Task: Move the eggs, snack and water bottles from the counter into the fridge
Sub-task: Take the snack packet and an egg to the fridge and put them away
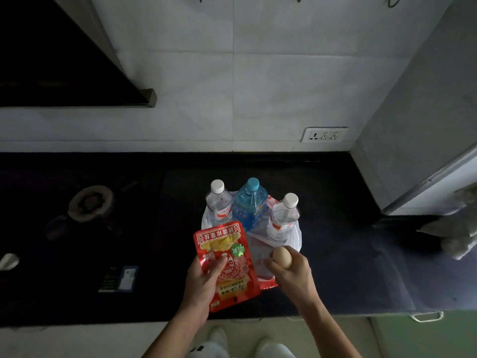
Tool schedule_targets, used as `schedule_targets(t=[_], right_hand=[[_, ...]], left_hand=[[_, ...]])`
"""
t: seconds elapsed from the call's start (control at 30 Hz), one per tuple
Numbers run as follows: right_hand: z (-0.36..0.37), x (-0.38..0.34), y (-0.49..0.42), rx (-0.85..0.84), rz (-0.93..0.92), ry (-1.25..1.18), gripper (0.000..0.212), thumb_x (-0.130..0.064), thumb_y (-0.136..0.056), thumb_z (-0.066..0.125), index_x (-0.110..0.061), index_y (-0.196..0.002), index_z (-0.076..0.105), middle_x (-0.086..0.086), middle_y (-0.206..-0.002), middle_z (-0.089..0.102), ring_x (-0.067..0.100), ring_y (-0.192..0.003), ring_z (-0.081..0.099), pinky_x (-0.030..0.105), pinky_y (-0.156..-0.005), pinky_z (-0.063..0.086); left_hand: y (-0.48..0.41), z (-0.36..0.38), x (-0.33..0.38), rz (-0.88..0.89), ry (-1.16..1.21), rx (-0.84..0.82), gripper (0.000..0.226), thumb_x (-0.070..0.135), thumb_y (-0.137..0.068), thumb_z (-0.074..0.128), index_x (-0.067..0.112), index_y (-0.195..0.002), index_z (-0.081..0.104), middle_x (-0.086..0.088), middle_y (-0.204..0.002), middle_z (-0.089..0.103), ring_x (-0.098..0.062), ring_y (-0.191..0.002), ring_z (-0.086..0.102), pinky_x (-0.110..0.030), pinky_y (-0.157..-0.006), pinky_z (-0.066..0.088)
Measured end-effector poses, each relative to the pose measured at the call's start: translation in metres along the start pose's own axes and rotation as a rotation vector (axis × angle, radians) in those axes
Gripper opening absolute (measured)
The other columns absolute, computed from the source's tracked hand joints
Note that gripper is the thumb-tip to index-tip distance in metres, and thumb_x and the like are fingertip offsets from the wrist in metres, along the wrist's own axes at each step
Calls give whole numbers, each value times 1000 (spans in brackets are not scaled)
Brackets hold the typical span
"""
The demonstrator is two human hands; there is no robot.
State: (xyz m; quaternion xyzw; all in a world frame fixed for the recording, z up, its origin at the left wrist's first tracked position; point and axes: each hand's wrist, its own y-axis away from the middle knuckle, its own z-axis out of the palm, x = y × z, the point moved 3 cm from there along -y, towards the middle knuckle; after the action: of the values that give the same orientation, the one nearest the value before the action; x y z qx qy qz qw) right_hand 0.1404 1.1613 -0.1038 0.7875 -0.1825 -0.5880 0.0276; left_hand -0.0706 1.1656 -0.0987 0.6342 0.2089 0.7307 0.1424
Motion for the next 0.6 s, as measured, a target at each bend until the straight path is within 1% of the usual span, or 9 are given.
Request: schedule_targets(t=[0.13,0.23,0.27,0.33,0.37,0.43,0.5,0.53,0.6], right_hand=[[22,-2,0,-76,-30,-9,16,-17,-80,81,-17,-79,65,-5,-65,66,7,-58,63,28,-52,54],[37,-7,-1,-170,-58,-7,19,-20,-79,82,-13,-80,64,0,-70,69,12,-63,68,31,-56,57],[41,-9,-2,-211,-68,7,21,-23,-78,83,-14,-79,64,2,-72,70,15,-65,70,35,-59,60],[48,-15,-5,-301,-109,50,26,-38,-74,83,-22,-78,63,1,-77,70,20,-71,72,44,-64,62],[51,-19,-7,-347,-143,74,28,-45,-72,81,-26,-79,62,-1,-79,70,20,-72,71,46,-65,62],[57,-29,-9,-435,-228,142,26,-45,-72,81,-30,-79,61,-5,-78,69,14,-73,69,39,-66,61],[63,-38,-7,-489,-329,193,24,-33,-75,83,-27,-78,60,-7,-73,67,8,-69,65,29,-62,55],[67,-42,-3,-513,-367,201,24,-29,-77,84,-25,-77,60,-7,-71,67,6,-66,63,24,-58,52],[74,-44,8,-594,-392,195,23,-26,-79,82,-23,-76,60,-5,-69,66,4,-63,61,21,-54,48]], left_hand=[[5,-16,0,29,6,83,40,35,-77,76,22,-113,63,-2,-106,75,-20,-94,74,-48,-86,58],[16,-27,3,55,4,136,43,33,-75,79,21,-113,64,0,-105,75,-20,-96,73,-50,-89,57],[21,-30,4,61,10,158,42,31,-75,80,21,-113,64,-1,-105,75,-22,-96,73,-51,-89,57],[33,-35,6,81,38,232,40,27,-76,80,19,-112,64,-2,-105,75,-23,-95,74,-51,-89,57],[40,-36,6,92,60,273,38,25,-78,80,19,-112,65,-3,-104,76,-23,-94,74,-50,-88,57],[56,-38,5,108,107,362,34,21,-80,79,18,-111,65,-4,-104,76,-23,-92,74,-47,-84,59],[75,-39,1,120,140,458,31,21,-82,77,20,-111,65,-2,-102,76,-21,-89,75,-41,-78,60],[85,-40,-2,124,149,503,30,22,-83,77,21,-111,65,-1,-101,76,-21,-87,75,-41,-77,60],[104,-41,-11,121,154,583,29,24,-83,77,23,-110,65,0,-100,76,-21,-86,75,-44,-79,61]])
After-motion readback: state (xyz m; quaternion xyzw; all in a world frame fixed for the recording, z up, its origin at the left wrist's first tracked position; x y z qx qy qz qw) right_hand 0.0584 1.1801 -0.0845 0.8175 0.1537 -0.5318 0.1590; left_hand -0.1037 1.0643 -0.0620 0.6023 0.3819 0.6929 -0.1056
